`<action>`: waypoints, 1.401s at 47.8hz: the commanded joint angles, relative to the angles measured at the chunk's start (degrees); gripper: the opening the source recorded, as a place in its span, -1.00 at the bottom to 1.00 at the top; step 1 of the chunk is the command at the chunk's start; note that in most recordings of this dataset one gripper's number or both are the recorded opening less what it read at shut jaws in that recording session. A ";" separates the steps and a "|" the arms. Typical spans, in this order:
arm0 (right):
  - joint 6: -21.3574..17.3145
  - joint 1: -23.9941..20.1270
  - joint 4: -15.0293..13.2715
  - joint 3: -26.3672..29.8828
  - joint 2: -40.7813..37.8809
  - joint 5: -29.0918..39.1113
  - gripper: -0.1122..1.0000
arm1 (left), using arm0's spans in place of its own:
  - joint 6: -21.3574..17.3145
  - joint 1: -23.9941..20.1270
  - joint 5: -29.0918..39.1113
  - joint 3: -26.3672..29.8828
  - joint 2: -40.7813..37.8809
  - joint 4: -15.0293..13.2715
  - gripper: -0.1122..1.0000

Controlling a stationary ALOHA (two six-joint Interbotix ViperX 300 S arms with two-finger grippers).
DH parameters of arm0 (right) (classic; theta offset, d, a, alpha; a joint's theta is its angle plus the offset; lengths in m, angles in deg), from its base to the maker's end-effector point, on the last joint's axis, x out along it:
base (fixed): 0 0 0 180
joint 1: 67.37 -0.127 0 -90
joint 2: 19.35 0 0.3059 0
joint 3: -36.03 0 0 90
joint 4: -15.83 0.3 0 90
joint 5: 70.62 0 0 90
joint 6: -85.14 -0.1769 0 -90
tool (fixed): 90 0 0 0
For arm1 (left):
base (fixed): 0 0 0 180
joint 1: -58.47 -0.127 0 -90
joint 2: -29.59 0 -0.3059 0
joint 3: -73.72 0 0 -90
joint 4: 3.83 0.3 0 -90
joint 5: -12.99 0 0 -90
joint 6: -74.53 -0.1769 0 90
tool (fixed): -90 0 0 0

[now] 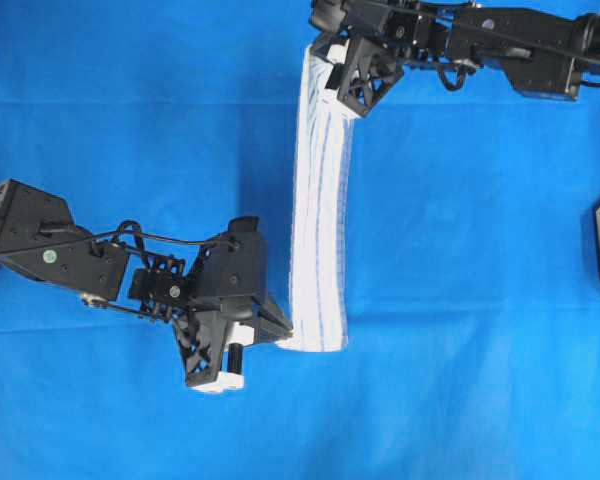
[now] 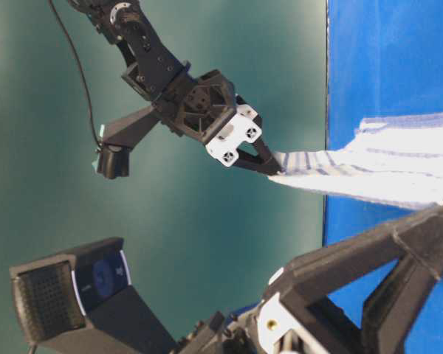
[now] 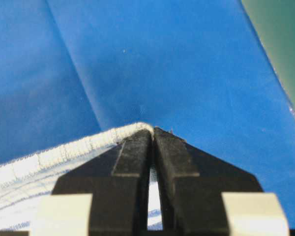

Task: Fold the blue towel.
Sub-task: 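Rotate the held strip vertical, left gripper swinging down, right gripper up, then open both grippers and lift them away from the vertical strip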

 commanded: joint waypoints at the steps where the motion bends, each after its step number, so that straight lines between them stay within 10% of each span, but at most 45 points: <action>1: 0.09 -0.09 0.00 1.23 0.88 -0.26 -0.75 | -0.18 -0.26 -0.53 0.44 1.49 0.09 -0.76; 14: 0.26 -0.09 -0.18 1.23 0.88 -0.18 -0.75 | -0.26 -0.97 -0.53 0.53 0.88 0.09 -0.74; 20: 0.79 -0.09 -0.18 1.14 0.88 -0.18 -0.70 | -0.26 -1.14 -0.53 0.44 0.97 0.09 -0.28; 28: 2.11 -0.18 -0.18 0.44 2.64 -0.18 0.19 | -1.58 -1.76 3.08 0.00 2.64 0.18 0.46; 45: 1.76 -1.23 -0.09 -10.11 15.73 -4.04 0.12 | -8.79 -9.93 10.90 -2.46 12.22 0.26 0.36; 67: -2.81 -1.49 2.72 -27.51 31.99 -19.60 0.12 | -11.43 -28.04 -8.35 -14.33 22.68 0.26 0.35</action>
